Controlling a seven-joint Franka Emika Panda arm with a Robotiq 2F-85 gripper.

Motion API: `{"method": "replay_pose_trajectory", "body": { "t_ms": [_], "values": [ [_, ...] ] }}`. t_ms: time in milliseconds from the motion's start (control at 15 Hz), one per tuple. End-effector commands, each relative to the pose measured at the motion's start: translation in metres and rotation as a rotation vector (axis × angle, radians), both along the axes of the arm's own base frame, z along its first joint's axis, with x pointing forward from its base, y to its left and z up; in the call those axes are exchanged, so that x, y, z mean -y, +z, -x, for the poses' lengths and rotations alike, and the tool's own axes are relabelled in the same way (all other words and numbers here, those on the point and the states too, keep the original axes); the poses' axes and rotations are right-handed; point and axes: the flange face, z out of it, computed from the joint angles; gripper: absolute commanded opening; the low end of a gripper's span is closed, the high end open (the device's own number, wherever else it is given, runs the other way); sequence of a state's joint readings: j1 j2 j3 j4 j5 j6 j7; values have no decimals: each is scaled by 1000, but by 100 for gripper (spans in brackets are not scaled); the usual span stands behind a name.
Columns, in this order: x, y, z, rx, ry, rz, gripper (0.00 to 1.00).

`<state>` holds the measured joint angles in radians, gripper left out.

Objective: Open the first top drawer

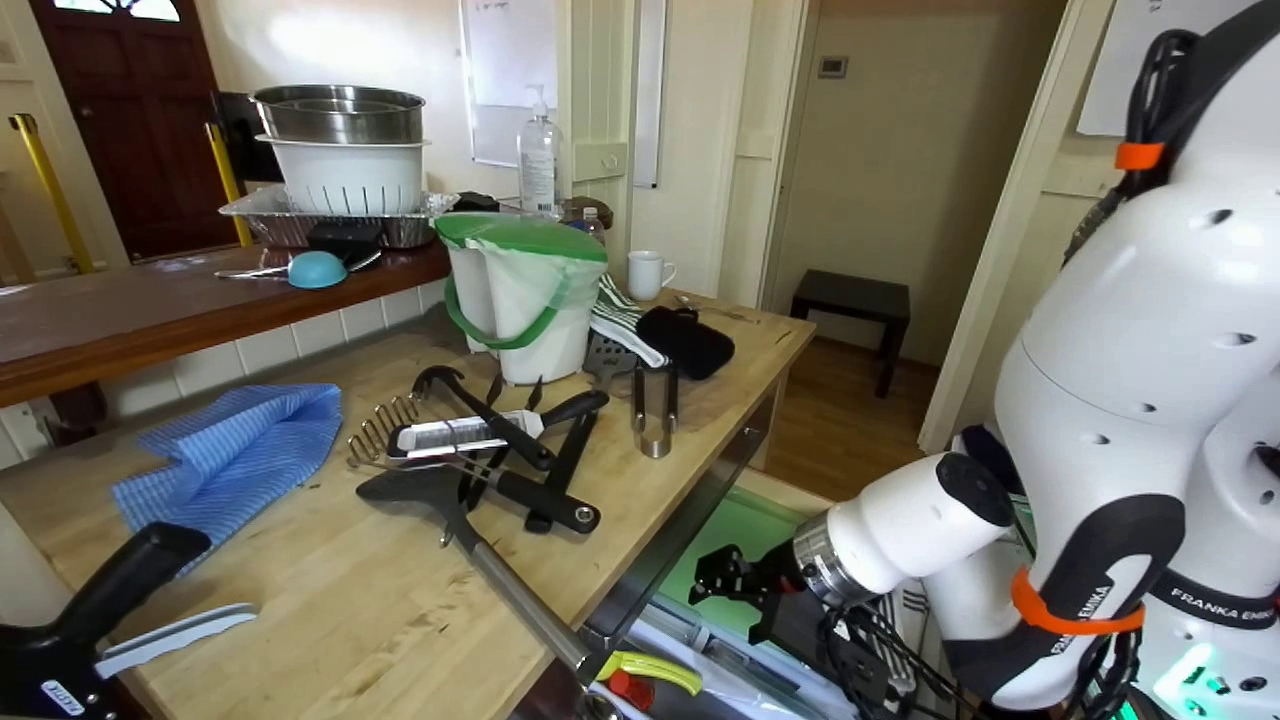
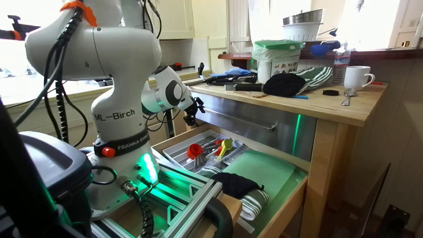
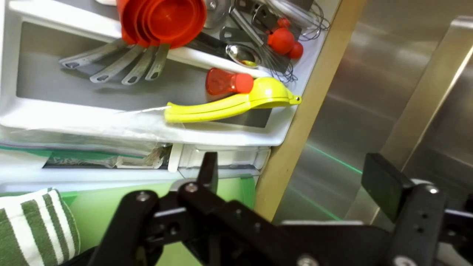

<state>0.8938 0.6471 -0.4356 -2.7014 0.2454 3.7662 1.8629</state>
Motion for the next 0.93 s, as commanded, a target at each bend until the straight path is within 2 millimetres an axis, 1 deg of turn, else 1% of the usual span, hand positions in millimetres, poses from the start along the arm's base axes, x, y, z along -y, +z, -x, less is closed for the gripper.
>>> {"method": "replay_pose_trajectory", "body": {
  "t_ms": [0,67,200,467,600,867],
  "values": [
    [-6,2,-1,-54,38,-58,100],
    [-4,0,-1,-17,24,-42,100],
    [-3,0,-1,-34,39,-57,100],
    [2,10,-4,118,-82,-91,100],
    [3,14,-2,166,-112,-101,100],
    [11,14,-5,210,-156,-115,100]
  ]
}}
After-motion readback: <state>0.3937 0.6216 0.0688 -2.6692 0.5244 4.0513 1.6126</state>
